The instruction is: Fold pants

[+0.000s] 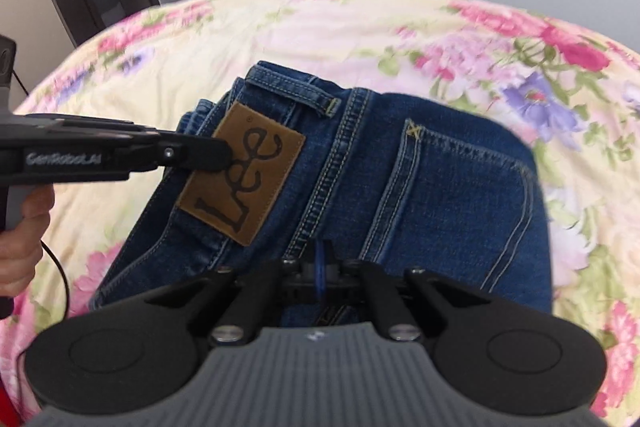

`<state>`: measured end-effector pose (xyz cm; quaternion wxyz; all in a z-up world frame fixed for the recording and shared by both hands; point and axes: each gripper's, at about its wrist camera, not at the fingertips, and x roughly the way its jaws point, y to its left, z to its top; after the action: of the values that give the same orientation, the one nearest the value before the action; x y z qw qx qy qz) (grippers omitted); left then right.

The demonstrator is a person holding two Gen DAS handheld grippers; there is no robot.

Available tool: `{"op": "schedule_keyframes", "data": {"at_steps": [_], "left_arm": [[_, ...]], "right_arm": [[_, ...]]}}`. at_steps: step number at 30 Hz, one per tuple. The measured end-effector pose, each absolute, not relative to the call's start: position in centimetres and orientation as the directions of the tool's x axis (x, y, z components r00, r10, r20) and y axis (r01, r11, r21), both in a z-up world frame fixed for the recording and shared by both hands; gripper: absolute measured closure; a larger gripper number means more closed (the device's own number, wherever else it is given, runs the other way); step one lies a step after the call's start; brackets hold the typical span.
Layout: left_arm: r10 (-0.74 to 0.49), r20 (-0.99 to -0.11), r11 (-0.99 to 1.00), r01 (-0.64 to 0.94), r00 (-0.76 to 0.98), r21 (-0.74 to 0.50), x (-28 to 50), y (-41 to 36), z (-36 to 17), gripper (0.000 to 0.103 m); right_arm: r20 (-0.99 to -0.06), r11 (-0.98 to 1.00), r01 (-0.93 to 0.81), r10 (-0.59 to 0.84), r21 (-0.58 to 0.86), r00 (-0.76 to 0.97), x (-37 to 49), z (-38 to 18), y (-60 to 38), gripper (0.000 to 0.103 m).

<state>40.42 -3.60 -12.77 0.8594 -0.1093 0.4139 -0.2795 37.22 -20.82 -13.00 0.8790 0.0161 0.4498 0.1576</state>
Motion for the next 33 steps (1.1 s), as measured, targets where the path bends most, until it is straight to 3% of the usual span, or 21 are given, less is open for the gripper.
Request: {"op": "schedule_keyframes", "data": {"at_steps": [7, 14, 20, 26, 33], "left_arm": [[-0.519, -0.710, 0.854, 0.334, 0.477, -0.399, 41.5, -2.7, -14.8, 0.089], [-0.382, -0.781, 0.915, 0.324, 0.495, -0.242, 38.7, -3.2, -12.3, 0.082], [-0.329, -0.782, 0.928, 0.336, 0.530, -0.163, 34.6, -3.5, -9.8, 0.077], [-0.349, -0.763, 0.921, 0.350, 0.544, -0.171, 31.1, -4.3, -8.9, 0.074], [-0.363, -0.788, 0.924, 0.304, 0.498, -0.234, 29.4, -3.6, -12.5, 0.073]], "right_arm": [[-0.783, 0.932, -0.180, 0.361, 0.314, 0.507, 38.4, -14.6, -22.2, 0.103], [-0.772, 0.953, -0.176, 0.302, 0.245, 0.559, 36.3, -12.8, -21.7, 0.103], [-0.719, 0.977, -0.160, 0.214, 0.143, 0.661, 31.0, -10.0, -23.3, 0.091], [-0.716, 0.985, -0.051, 0.154, 0.163, 0.681, 26.0, -10.2, -26.4, 0.090], [-0.729, 0.985, -0.003, 0.131, 0.174, 0.671, 22.6, -13.3, -26.9, 0.091]]}}
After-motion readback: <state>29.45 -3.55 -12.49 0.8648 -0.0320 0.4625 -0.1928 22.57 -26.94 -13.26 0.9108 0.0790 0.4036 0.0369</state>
